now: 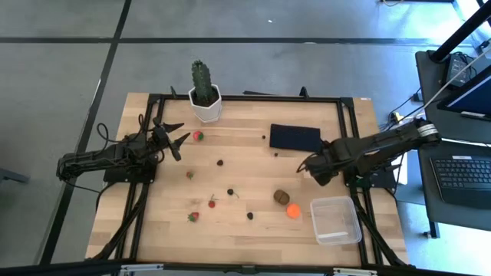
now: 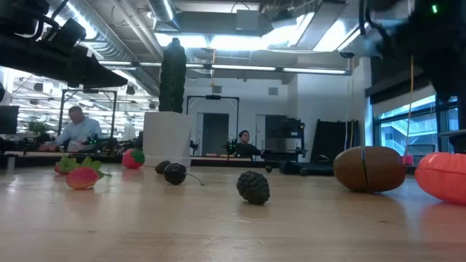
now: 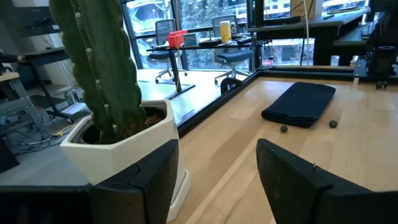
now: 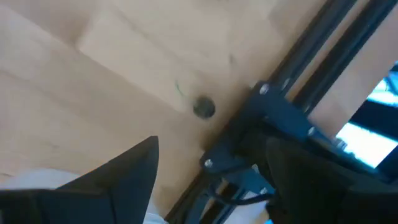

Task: Pick and placing Produce into tupperware
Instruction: Put the right black cherry into the transparent bin

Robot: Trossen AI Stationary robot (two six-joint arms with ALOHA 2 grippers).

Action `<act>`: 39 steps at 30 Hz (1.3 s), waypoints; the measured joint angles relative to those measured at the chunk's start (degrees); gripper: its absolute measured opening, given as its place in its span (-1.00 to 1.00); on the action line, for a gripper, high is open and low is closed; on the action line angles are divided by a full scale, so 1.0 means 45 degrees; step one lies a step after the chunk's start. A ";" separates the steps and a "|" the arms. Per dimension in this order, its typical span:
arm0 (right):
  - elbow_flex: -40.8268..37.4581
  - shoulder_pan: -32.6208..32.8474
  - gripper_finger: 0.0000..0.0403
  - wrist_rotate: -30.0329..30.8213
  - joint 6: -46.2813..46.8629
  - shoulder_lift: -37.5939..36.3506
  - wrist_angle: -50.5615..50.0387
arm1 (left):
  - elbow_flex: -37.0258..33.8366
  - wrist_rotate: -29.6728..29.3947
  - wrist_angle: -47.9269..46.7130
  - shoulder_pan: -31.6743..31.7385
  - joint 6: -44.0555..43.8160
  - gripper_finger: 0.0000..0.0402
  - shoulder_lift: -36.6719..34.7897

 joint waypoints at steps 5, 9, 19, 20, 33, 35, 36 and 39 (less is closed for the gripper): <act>-0.1954 0.0020 0.47 -0.0236 -0.0225 0.0005 0.1929 | 0.0000 -0.0002 0.0005 0.0001 -0.0014 0.04 -0.0004; -0.3032 -0.0038 0.47 -0.0294 -0.0617 0.0024 0.3345 | 0.0000 -0.0002 0.0005 0.0002 -0.0316 0.04 0.0000; -0.2750 -0.0077 0.37 -0.0206 -0.0022 0.0260 0.3475 | 0.0000 -0.0002 0.0003 0.0000 -0.0340 0.04 0.0000; -0.2750 -0.0077 0.37 -0.0207 0.0111 0.0267 0.3439 | 0.0000 -0.0002 0.0003 -0.0002 -0.0335 0.04 0.0000; -0.2750 -0.0130 0.37 -0.0317 0.3006 0.0314 0.3372 | 0.0000 -0.0002 0.0005 -0.0002 -0.0238 0.04 0.0000; -0.2755 -0.0130 0.37 -0.0444 0.3041 0.0475 0.3331 | 0.0000 -0.0002 0.0005 -0.0002 -0.0238 0.04 -0.0002; -0.2755 -0.0130 0.37 -0.0449 0.3041 0.0616 0.3312 | 0.0000 -0.0002 0.0000 0.0002 -0.0235 0.04 0.0000; -0.2760 -0.0135 0.37 -0.0631 0.3033 0.1185 0.3308 | 0.0004 -0.0002 0.0000 0.0002 -0.0233 0.04 -0.0001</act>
